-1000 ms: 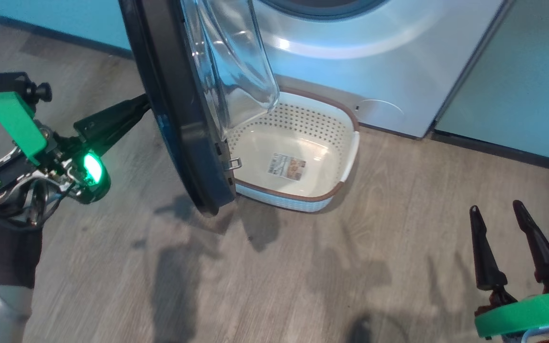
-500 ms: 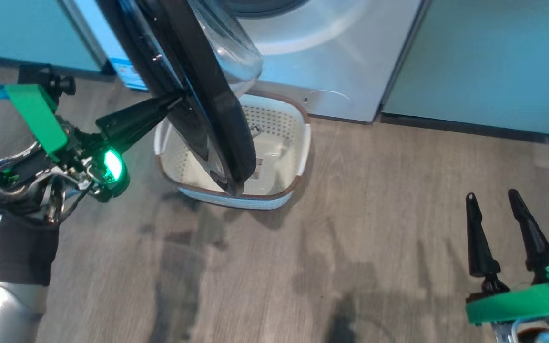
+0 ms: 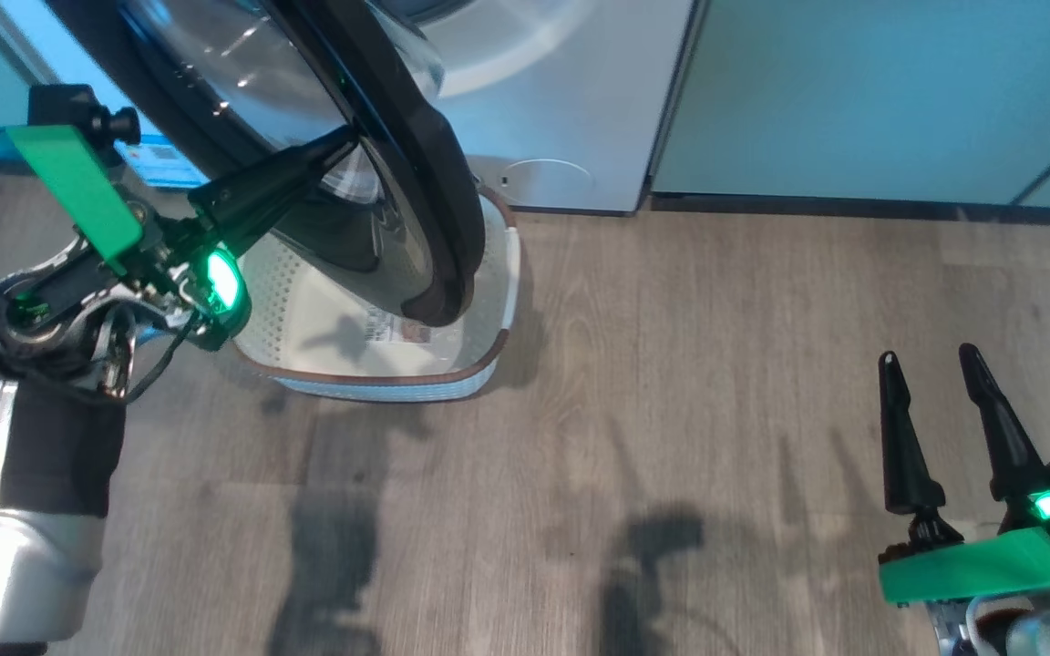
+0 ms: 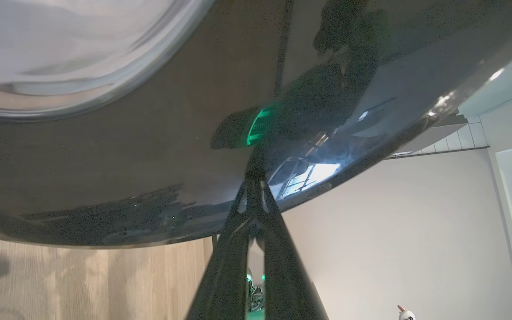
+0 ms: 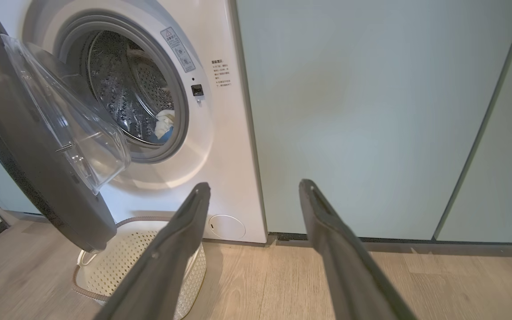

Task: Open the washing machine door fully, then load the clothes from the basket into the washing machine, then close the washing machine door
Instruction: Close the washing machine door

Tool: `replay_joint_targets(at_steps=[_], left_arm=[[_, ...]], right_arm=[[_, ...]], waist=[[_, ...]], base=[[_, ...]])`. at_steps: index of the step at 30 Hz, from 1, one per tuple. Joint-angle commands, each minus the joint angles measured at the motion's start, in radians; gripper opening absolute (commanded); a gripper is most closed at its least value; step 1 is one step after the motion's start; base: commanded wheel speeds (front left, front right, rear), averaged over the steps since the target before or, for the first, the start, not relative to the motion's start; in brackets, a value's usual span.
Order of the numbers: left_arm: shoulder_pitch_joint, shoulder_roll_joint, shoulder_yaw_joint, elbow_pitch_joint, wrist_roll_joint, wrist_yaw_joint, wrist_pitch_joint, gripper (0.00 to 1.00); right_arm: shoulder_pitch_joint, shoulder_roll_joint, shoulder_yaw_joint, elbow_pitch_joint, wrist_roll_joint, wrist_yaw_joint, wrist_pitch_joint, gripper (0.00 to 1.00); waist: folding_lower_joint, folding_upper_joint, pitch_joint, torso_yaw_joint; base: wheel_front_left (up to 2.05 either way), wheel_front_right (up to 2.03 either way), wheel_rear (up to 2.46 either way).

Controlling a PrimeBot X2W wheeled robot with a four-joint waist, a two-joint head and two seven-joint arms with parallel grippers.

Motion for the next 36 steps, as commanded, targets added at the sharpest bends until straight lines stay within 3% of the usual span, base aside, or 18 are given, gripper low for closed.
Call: replay_joint_targets(at_steps=[1, 13, 25, 32, 33, 34, 35, 36], left_arm=[[-0.053, 0.033, 0.039, -0.018, 0.014, -0.01, -0.009, 0.0], [-0.075, 0.011, 0.052, 0.041, 0.035, -0.039, -0.042, 0.0], [-0.046, -0.002, 0.098, 0.029, 0.03, -0.055, -0.07, 0.0], [-0.015, -0.032, 0.169, -0.034, 0.078, -0.062, -0.181, 0.0], [-0.009, -0.036, 0.177, -0.047, 0.095, -0.062, -0.201, 0.28], [-0.005, -0.043, 0.186, -0.059, 0.113, -0.062, -0.225, 0.84], [0.001, -0.049, 0.191, -0.071, 0.127, -0.062, -0.241, 1.0], [0.006, -0.053, 0.194, -0.082, 0.146, -0.062, -0.258, 1.0]], right_arm=[[-0.03, 0.002, 0.02, -0.021, 0.01, -0.003, -0.012, 1.0], [-0.034, 0.003, 0.027, -0.006, 0.024, -0.003, -0.02, 1.0], [-0.024, 0.003, 0.012, -0.008, 0.023, -0.003, -0.022, 1.0], [-0.022, 0.003, 0.001, -0.014, 0.022, -0.003, -0.022, 1.0], [-0.022, 0.003, 0.001, -0.017, 0.022, -0.003, -0.022, 1.0], [-0.022, 0.003, 0.0, -0.019, 0.022, -0.003, -0.022, 1.0], [-0.022, 0.003, 0.0, -0.02, 0.021, -0.003, -0.022, 1.0], [-0.023, 0.003, -0.002, -0.022, 0.02, -0.003, -0.022, 1.0]], waist=[[-0.0001, 0.0, 0.002, -0.013], [-0.0001, 0.0, 0.0, -0.04], [-0.0001, 0.0, 0.0, -0.014], [-0.0001, 0.0, 0.003, 0.005], [-0.0001, 0.0, 0.003, 0.007], [-0.0001, 0.0, 0.004, 0.009], [-0.0001, 0.0, 0.005, 0.012], [-0.0001, 0.0, 0.006, 0.014]], base=[[0.0, 0.0, 0.0], [0.0, 0.0, 0.0], [0.0, 0.0, 0.0], [0.0, 0.0, 0.0], [0.0, 0.0, 0.0], [0.0, 0.0, 0.0], [0.0, 0.0, 0.0], [0.0, 0.0, 0.0]])
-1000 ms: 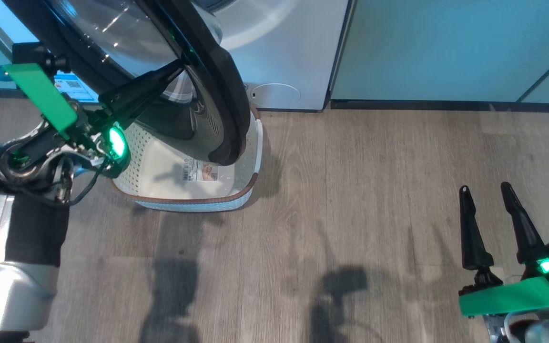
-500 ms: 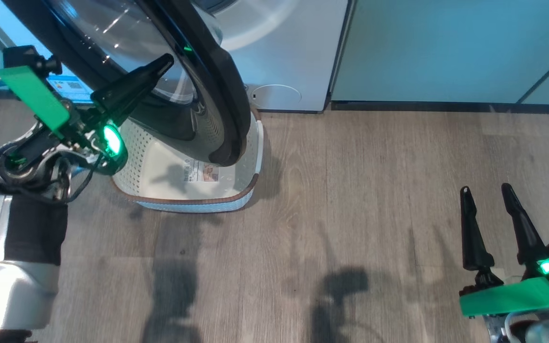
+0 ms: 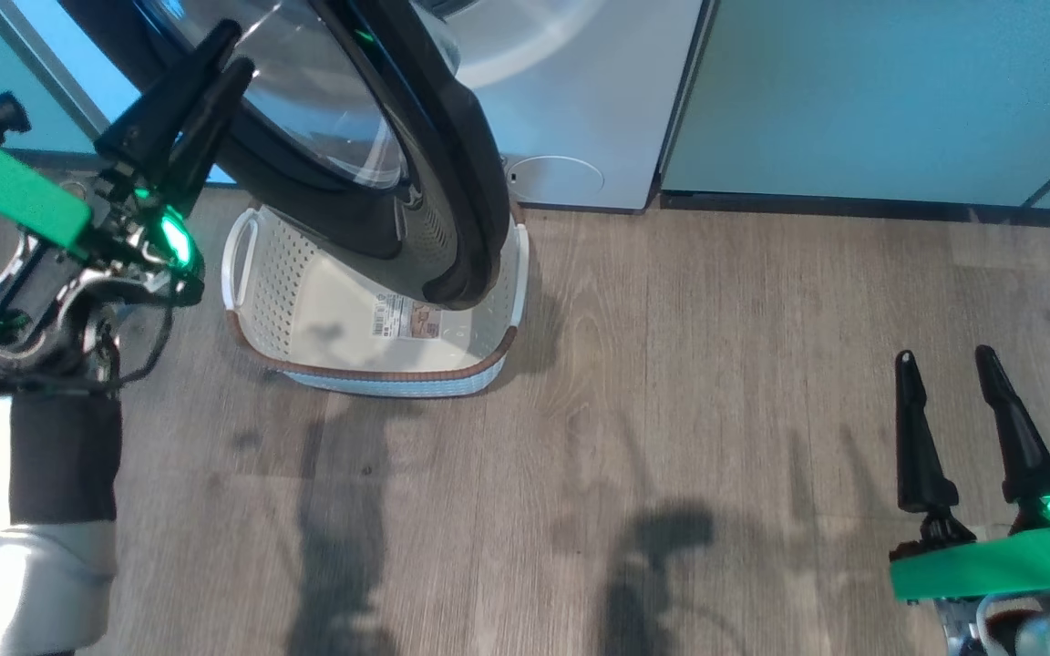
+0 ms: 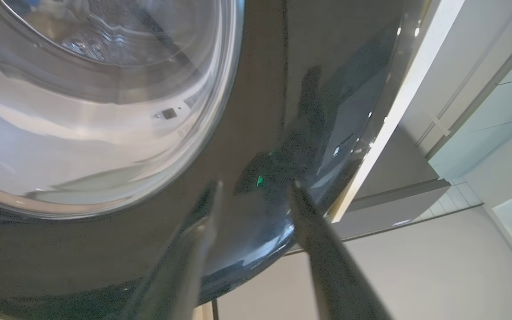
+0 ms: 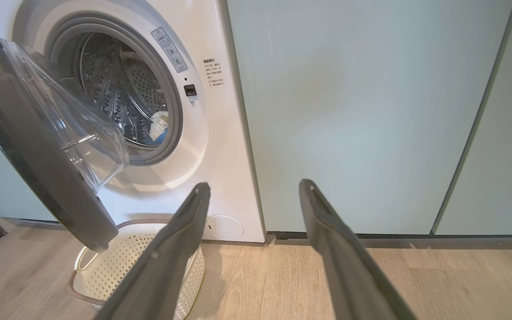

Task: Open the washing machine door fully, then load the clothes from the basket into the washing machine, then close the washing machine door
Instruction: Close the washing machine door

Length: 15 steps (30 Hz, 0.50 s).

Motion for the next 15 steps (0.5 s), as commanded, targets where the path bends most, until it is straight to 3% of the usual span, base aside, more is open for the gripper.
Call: replay_joint_targets(at_steps=[1, 7, 12, 15], left_arm=[[-0.008, 0.029, 0.043, -0.047, 0.032, -0.009, -0.023, 1.0], [0.031, 0.035, 0.033, -0.133, 0.216, -0.009, -0.18, 1.0], [0.083, 0.072, -0.015, -0.201, 0.376, -0.009, -0.312, 1.0], [0.133, 0.112, -0.07, -0.229, 0.536, -0.009, -0.438, 1.0]], right_arm=[[-0.024, 0.001, 0.015, -0.039, -0.001, -0.003, -0.011, 1.0], [-0.028, 0.001, 0.014, -0.046, -0.003, -0.003, -0.011, 1.0], [-0.026, 0.001, 0.008, -0.046, -0.001, -0.003, -0.011, 1.0], [-0.023, 0.001, 0.003, -0.046, -0.001, -0.003, -0.011, 1.0]], waist=[[0.0, 0.0, 0.002, 0.004], [0.0, 0.0, 0.009, 0.009], [0.0, 0.0, 0.008, 0.01], [0.0, 0.0, 0.005, 0.013]], base=[[0.0, 0.0, 0.0], [0.0, 0.0, 0.0], [0.0, 0.0, 0.0], [0.0, 0.0, 0.0]])
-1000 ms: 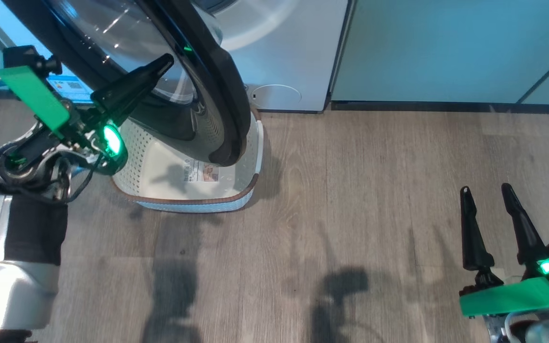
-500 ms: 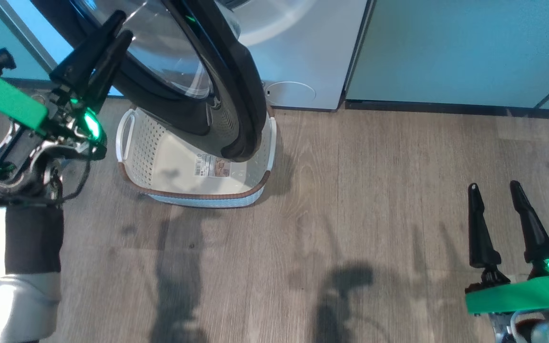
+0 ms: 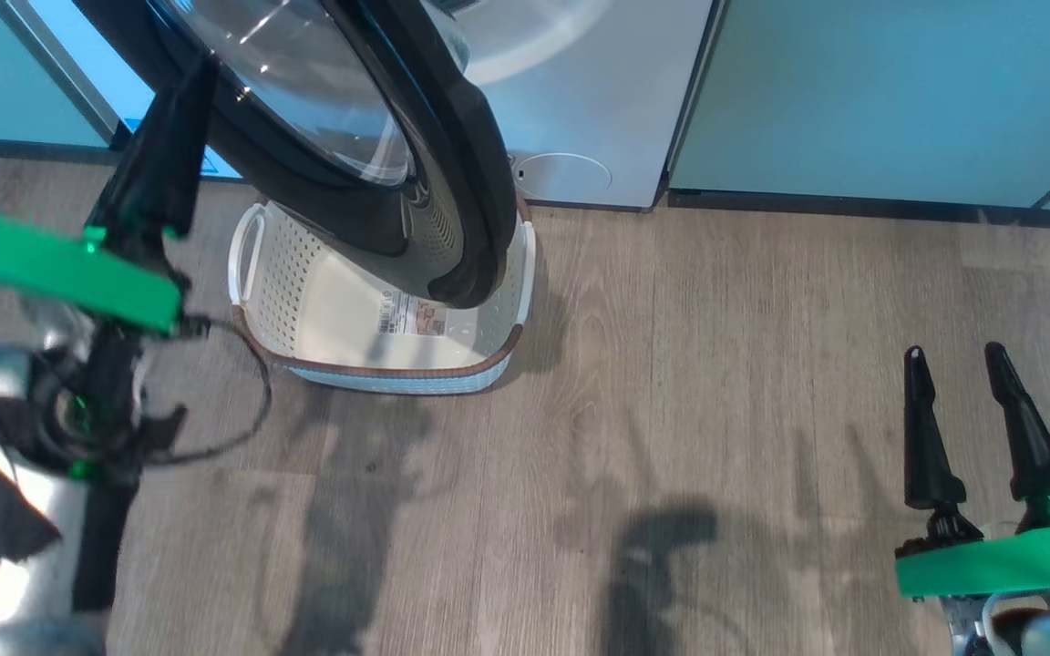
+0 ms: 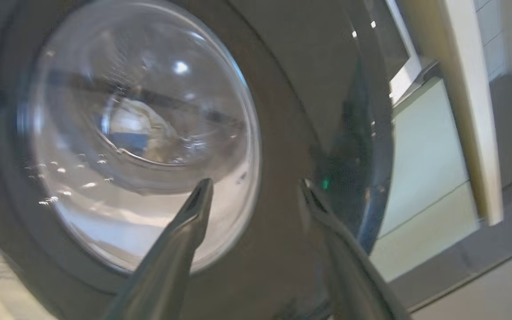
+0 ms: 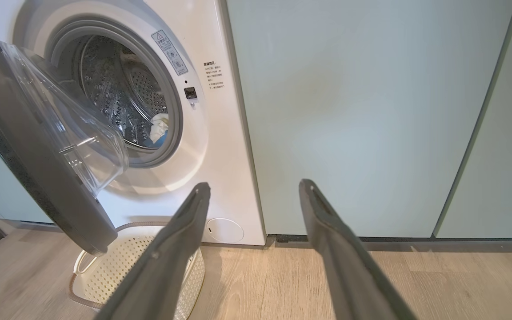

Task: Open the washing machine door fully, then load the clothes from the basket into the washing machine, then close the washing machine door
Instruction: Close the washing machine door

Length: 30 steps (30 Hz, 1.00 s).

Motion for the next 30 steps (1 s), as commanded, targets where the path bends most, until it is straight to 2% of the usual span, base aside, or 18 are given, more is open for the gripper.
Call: replay_joint_targets(at_steps=[1, 4, 8, 13, 21, 30], left_arm=[[-0.013, 0.051, 0.036, -0.036, 0.028, -0.007, -0.019, 1.0], [0.037, 0.076, 0.013, -0.022, 0.229, 0.0, -0.157, 1.0], [0.101, 0.087, -0.019, -0.014, 0.452, 0.078, -0.272, 1.0], [0.204, 0.079, -0.031, -0.058, 0.626, 0.183, -0.315, 1.0], [0.37, 0.054, -0.088, -0.132, 0.772, 0.264, -0.326, 1.0], [0.46, 0.013, -0.13, -0.145, 0.775, 0.282, -0.325, 1.0]], right_arm=[[-0.023, 0.0, 0.016, -0.035, -0.002, -0.003, -0.01, 1.0], [-0.022, 0.0, 0.012, -0.035, -0.003, -0.003, -0.01, 1.0], [-0.016, 0.0, 0.015, -0.031, -0.006, -0.003, -0.01, 1.0], [-0.009, 0.0, 0.018, -0.024, -0.006, -0.003, -0.01, 1.0], [0.022, 0.0, 0.019, -0.011, -0.009, -0.003, -0.01, 1.0], [0.059, 0.0, 0.023, 0.002, -0.016, -0.003, -0.007, 1.0]], waist=[[0.0, 0.0, -0.001, 0.0], [0.0, 0.0, -0.008, 0.003], [0.0, 0.0, -0.021, 0.002], [0.0, 0.0, -0.041, 0.0], [0.0, 0.0, -0.081, 0.004], [0.0, 0.0, -0.13, -0.006]], base=[[0.0, 0.0, 0.0], [0.0, 0.0, 0.0], [0.0, 0.0, 0.0], [0.0, 0.0, 0.0], [0.0, 0.0, 0.0], [0.0, 0.0, 0.0]])
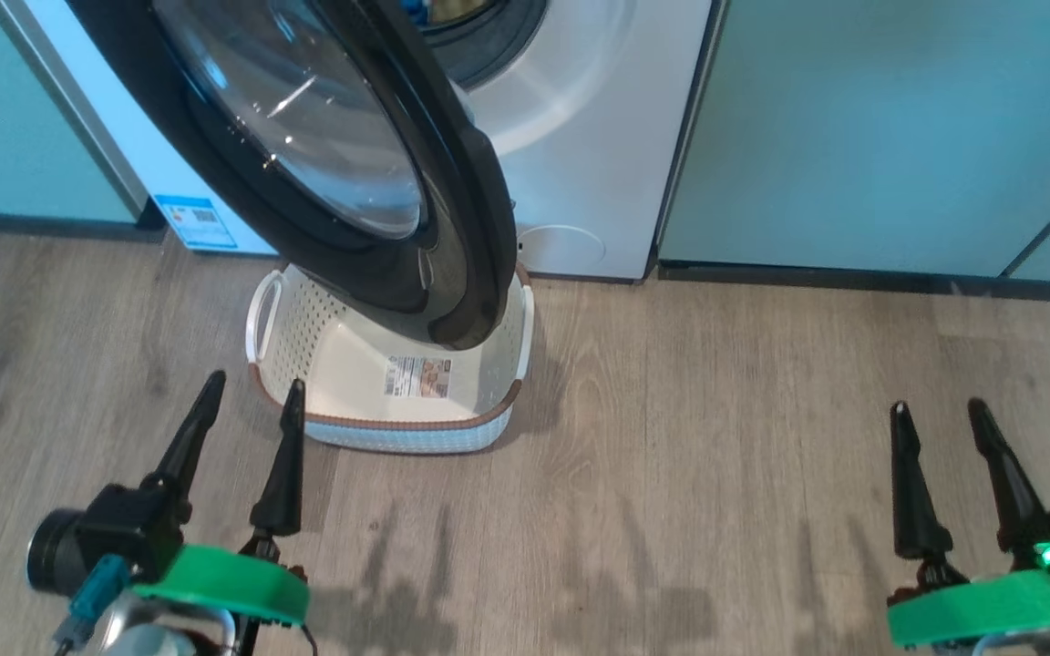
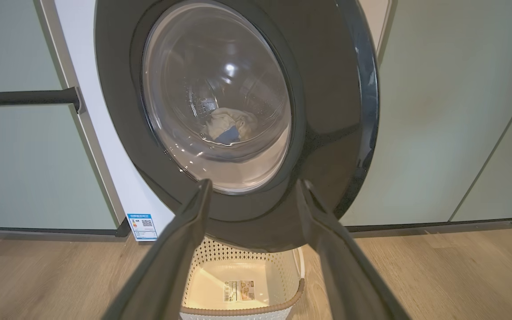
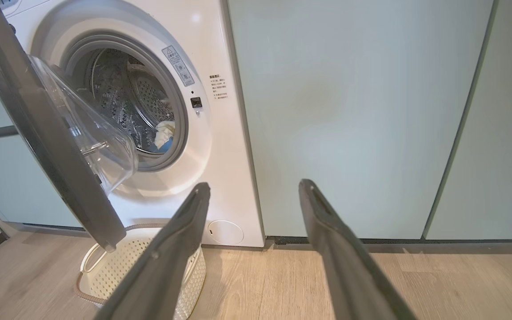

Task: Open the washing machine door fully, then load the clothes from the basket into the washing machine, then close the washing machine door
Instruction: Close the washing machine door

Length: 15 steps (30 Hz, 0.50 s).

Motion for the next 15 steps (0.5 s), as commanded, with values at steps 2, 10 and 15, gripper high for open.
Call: replay_joint_targets(at_steps=[2, 10, 15], left_arm=[[-0.012, 0.007, 0.039, -0.025, -0.006, 0.014, -0.007, 1.0], [0.005, 0.002, 0.026, -0.006, -0.017, 0.012, -0.004, 1.0], [0.003, 0.002, 0.024, -0.003, -0.019, 0.014, -0.002, 1.0]], right_arm=[[-0.002, -0.001, 0.021, -0.023, -0.005, -0.003, -0.004, 1.0], [0.012, -0.001, 0.028, -0.024, -0.004, -0.003, 0.003, 1.0], [0.013, -0.001, 0.03, -0.026, -0.005, -0.003, 0.005, 1.0]], waist=[[0.0001, -0.0001, -0.018, -0.008], [0.0001, -0.0001, -0.049, -0.012], [0.0001, -0.0001, -0.051, -0.014]], base=[[0.0, 0.0, 0.0], [0.0, 0.0, 0.0], [0.0, 0.0, 0.0]])
